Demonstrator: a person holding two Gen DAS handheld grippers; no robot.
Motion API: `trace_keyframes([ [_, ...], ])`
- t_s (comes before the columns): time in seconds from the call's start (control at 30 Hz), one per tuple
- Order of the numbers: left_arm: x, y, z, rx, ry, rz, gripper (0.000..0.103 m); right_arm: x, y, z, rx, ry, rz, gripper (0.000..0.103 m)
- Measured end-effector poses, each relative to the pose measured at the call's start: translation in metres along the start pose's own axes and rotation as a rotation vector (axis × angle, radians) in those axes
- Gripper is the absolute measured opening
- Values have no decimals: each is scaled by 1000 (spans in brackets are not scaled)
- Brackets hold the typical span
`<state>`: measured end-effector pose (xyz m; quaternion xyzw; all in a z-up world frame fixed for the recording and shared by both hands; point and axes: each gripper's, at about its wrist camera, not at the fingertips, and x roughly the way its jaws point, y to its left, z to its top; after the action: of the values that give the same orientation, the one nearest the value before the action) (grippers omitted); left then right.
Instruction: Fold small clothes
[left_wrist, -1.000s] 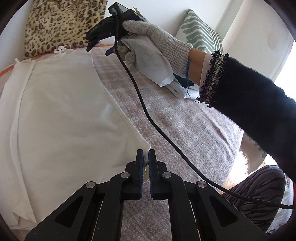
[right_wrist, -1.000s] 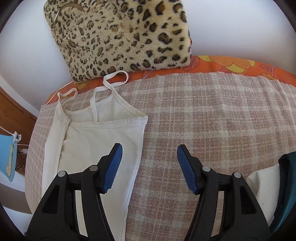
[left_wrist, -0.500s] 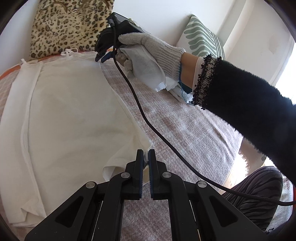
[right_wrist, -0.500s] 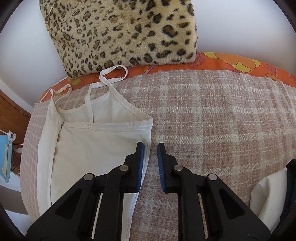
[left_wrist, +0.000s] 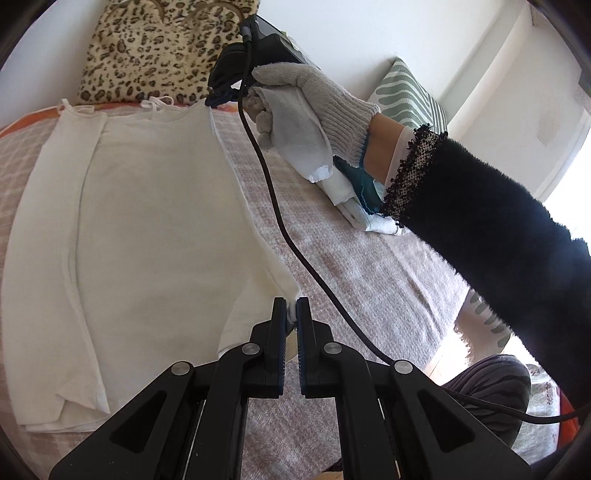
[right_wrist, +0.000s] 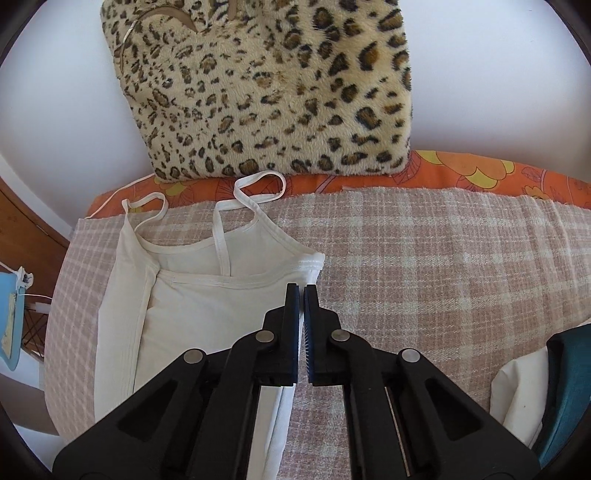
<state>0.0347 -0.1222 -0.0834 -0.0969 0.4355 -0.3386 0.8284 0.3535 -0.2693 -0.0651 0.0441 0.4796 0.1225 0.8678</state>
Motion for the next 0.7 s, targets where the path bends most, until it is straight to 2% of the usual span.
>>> trace_keyframes([
  [0.23, -11, 1, 6, -35, -24, -34, 4, -7, 26, 9, -6, -17, -7, 3],
  [0.7, -42, 35, -7, -102, -68, 36, 4, -1, 83, 18, -64, -26, -4, 3],
])
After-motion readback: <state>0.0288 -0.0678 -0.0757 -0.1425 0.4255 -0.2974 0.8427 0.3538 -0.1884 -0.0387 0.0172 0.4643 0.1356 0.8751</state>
